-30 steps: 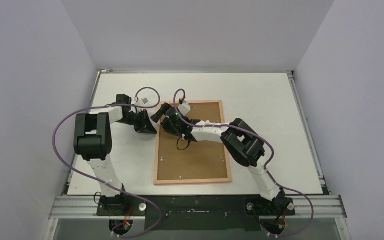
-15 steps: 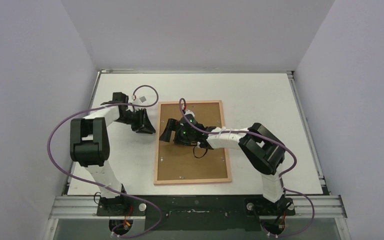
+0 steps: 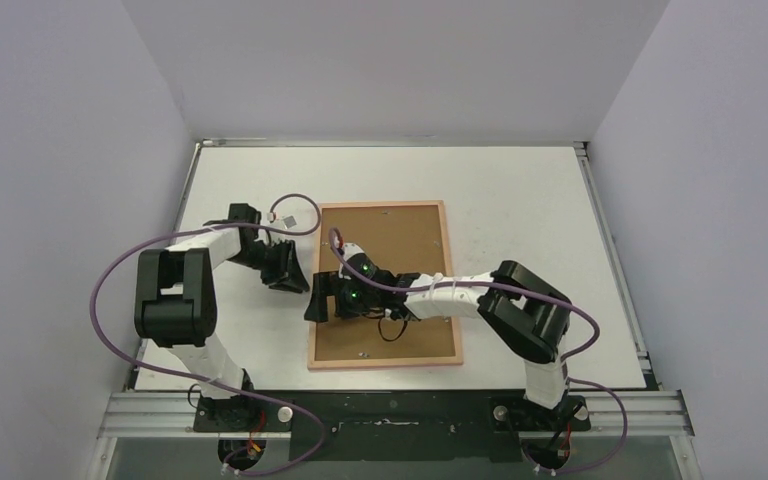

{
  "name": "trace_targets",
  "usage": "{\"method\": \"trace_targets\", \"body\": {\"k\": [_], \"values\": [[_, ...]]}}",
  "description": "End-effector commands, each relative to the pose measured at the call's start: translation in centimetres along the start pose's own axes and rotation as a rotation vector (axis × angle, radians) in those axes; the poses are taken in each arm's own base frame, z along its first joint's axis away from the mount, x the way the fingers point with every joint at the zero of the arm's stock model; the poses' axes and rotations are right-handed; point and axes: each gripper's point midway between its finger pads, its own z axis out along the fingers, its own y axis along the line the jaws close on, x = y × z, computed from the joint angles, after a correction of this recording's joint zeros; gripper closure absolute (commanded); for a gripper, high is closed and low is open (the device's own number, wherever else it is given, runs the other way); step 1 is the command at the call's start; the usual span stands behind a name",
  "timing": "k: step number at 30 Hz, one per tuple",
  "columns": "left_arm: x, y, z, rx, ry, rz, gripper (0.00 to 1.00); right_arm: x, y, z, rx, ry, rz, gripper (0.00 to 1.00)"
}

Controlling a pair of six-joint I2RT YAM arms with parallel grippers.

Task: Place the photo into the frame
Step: Install the photo frame at the center of the board.

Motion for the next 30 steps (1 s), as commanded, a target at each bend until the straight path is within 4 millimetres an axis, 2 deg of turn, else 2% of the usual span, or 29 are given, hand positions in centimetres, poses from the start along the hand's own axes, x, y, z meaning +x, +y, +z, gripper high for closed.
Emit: {"method": "trace_targets", "body": {"k": [1, 3, 4, 5, 8, 11, 13, 15, 19, 25, 30], "values": [[-0.3, -0.4, 0.9, 0.009, 0.034, 0.033, 0.74, -2.2, 1.5, -2.8, 0.001, -0.064, -0.094, 0.10], [-0.6, -0.6, 1.2, 0.019, 0.043, 0.034, 0.74, -3.9, 1.4, -4.7, 0.051, -0.112, -0.137, 0.10], [-0.7, -0.7, 1.3, 0.024, 0.044, 0.036, 0.74, -4.4, 0.2, -5.6, 0.123, -0.126, -0.152, 0.10], [-0.8, -0.9, 1.4, 0.030, 0.044, 0.038, 0.74, -5.7, -0.5, -7.3, 0.184, -0.165, -0.163, 0.10], [-1.1, -1.5, 1.3, 0.054, 0.044, 0.050, 0.75, -8.8, -6.5, -12.2, 0.423, -0.254, -0.089, 0.10], [-1.2, -1.8, 1.4, 0.056, 0.043, 0.065, 0.75, -10.1, -12.6, -16.7, 0.579, -0.308, 0.013, 0.10], [-1.3, -1.9, 1.7, 0.058, 0.042, 0.071, 0.76, -10.5, -15.2, -18.6, 0.634, -0.319, 0.044, 0.10], [-1.5, -2.0, 2.0, 0.059, 0.045, 0.079, 0.77, -10.2, -17.4, -19.4, 0.676, -0.300, 0.067, 0.10], [-1.7, -1.9, 2.6, 0.059, 0.050, 0.065, 0.80, -9.1, -20.7, -19.5, 0.678, -0.262, 0.118, 0.10], [-2.3, -1.7, 2.9, 0.047, 0.046, 0.054, 0.85, -7.6, -23.0, -18.9, 0.648, -0.234, 0.178, 0.10], [-3.2, -1.8, 3.0, 0.042, 0.028, 0.056, 0.86, -7.0, -23.4, -17.9, 0.581, -0.206, 0.208, 0.06]]}}
